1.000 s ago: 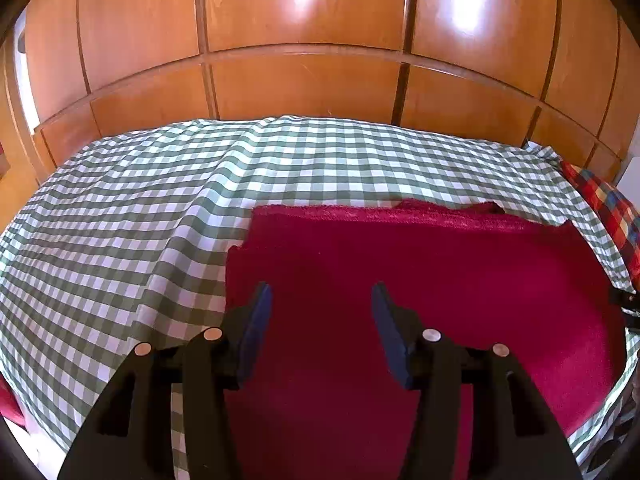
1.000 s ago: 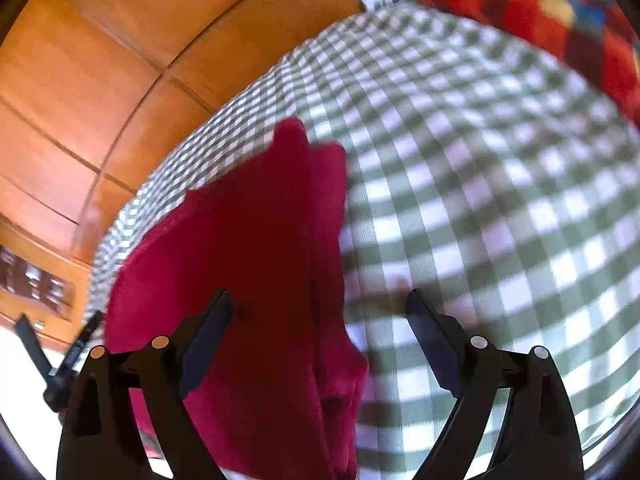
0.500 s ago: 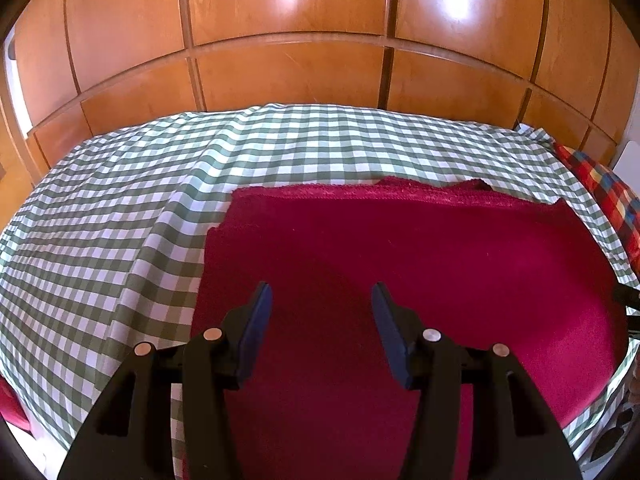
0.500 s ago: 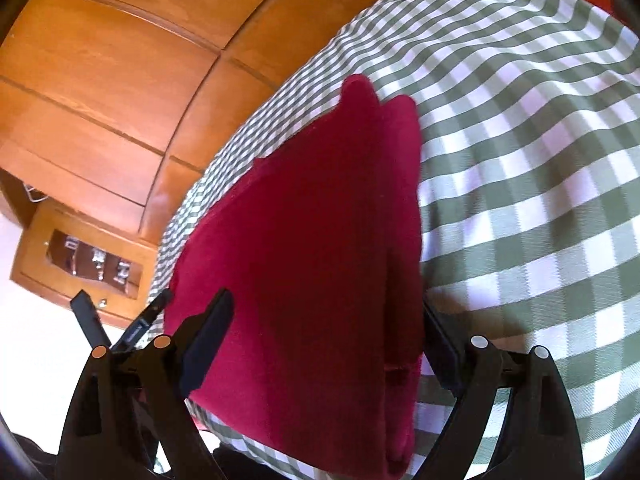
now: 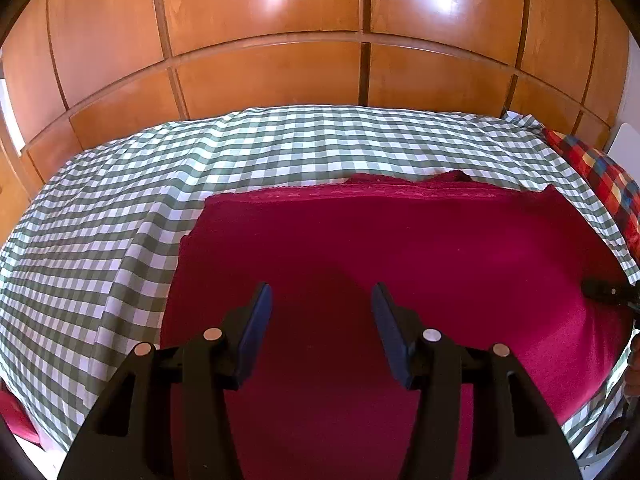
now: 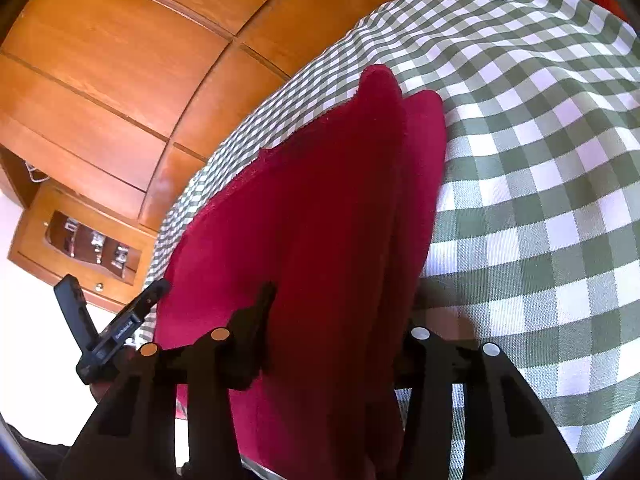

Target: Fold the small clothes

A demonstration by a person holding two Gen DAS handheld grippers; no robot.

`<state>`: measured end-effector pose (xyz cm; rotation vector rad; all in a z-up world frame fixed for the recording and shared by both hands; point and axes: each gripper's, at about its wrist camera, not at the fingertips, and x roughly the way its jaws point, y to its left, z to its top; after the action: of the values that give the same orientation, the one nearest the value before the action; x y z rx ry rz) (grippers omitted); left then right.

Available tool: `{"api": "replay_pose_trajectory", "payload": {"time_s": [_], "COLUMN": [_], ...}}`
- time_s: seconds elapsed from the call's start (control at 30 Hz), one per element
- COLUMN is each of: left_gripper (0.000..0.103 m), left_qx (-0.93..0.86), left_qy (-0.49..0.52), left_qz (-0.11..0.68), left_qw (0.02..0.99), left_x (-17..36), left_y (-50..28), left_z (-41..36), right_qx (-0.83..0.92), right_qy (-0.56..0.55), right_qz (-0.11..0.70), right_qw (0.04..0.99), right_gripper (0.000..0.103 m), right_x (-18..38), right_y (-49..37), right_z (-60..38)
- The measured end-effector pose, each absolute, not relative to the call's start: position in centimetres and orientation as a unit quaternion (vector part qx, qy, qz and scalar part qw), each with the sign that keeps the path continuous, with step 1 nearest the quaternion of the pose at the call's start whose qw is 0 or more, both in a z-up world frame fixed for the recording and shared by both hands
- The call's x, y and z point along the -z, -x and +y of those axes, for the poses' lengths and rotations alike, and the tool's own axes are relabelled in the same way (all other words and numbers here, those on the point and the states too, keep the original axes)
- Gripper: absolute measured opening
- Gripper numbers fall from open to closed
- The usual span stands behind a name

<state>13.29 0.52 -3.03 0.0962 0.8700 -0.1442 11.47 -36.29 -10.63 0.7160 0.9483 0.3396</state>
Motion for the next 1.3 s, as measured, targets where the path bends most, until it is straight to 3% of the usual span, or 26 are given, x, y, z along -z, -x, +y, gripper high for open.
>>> {"api": "replay_pose_trajectory", "payload": {"time_s": [0.17, 0.43, 0.63, 0.9, 1.13, 1.2, 1.3], "left_gripper": [0.052, 0.052, 0.042, 0.038, 0.038, 0.040, 0.050], "left_qx": [0.074, 0.084, 0.121, 0.173, 0.182, 0.189, 0.198], "left_qy": [-0.053, -0.042, -0.006, 0.118, 0.243, 0.275, 0.310], "left_qz": [0.421, 0.425, 0.425, 0.431, 0.422, 0.419, 0.416], "left_qw": [0.902, 0.900, 0.897, 0.878, 0.854, 0.845, 0.832], "left_x": [3.0, 3.1, 2.5, 1.6, 2.3, 2.6, 3.0], "left_y": [-13.1, -12.8, -12.4, -12.7, -12.9, -12.9, -12.9], "left_z": [0.1, 0.6, 2.4, 9.1, 15.4, 16.7, 18.4], "right_qx": [-0.164, -0.175, -0.205, -0.275, -0.321, -0.322, -0.326], "right_qy": [-0.337, -0.328, -0.294, -0.239, -0.170, -0.145, -0.099], "right_qz": [0.445, 0.432, 0.418, 0.420, 0.471, 0.491, 0.514], "right_qw": [0.813, 0.821, 0.834, 0.831, 0.804, 0.796, 0.787], "right_gripper": [0.045, 0.035, 0.034, 0.033, 0.032, 0.032, 0.032], "right_x": [10.7, 7.9, 3.4, -1.9, -1.3, -0.1, 1.7], "right_y": [-11.2, -11.4, -12.3, -15.6, -18.6, -19.1, -18.9], "right_z": [-36.7, -35.2, -31.9, -22.7, -11.3, -8.8, -5.4]}}
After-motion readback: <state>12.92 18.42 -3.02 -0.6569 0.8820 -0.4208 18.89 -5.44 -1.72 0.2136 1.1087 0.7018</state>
